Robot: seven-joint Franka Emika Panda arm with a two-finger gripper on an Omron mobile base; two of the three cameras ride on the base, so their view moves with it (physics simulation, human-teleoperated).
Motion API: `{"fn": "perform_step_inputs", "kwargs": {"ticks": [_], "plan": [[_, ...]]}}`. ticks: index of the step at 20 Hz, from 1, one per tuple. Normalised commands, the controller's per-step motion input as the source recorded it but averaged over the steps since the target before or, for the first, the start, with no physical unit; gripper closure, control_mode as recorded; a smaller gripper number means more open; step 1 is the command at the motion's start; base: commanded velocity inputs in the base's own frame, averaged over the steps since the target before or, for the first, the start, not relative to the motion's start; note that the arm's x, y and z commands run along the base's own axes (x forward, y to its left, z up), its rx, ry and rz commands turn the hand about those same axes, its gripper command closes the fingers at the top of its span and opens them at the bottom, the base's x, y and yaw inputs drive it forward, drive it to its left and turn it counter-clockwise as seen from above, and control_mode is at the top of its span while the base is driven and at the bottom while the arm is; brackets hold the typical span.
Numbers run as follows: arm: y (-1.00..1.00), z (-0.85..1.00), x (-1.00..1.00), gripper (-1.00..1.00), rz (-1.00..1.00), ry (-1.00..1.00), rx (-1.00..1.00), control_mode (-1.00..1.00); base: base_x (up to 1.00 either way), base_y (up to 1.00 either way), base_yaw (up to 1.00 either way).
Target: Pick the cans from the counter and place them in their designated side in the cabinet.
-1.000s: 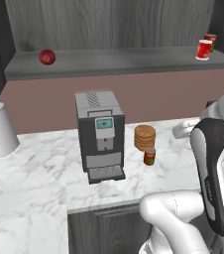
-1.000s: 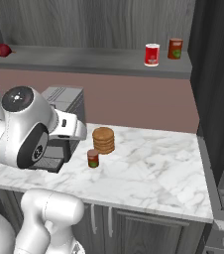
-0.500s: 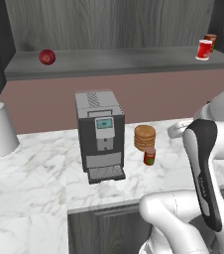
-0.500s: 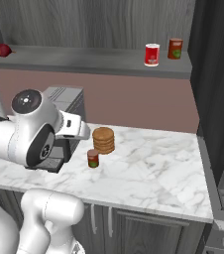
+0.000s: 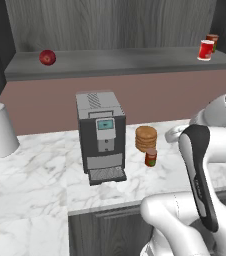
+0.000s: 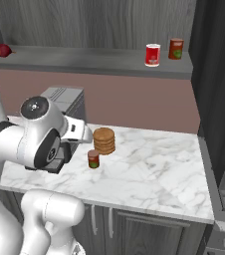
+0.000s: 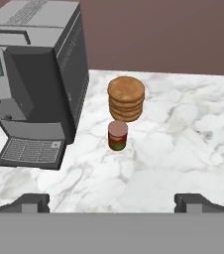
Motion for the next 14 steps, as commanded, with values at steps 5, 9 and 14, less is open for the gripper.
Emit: {"fn": "perform_step_inputs", "kwargs": {"ticks": [5, 9, 14], "plan": [[0.0, -0.23, 0.22, -1.0, 0.0, 0.0, 0.0, -1.0, 0.0, 0.0, 0.0], [-0.01, -0.18, 0.17, -1.0, 0.0, 0.0, 0.0, -1.0, 0.0, 0.0, 0.0], [0.0, -0.16, 0.24, -1.0, 0.0, 0.0, 0.0, -1.0, 0.0, 0.0, 0.0]]}}
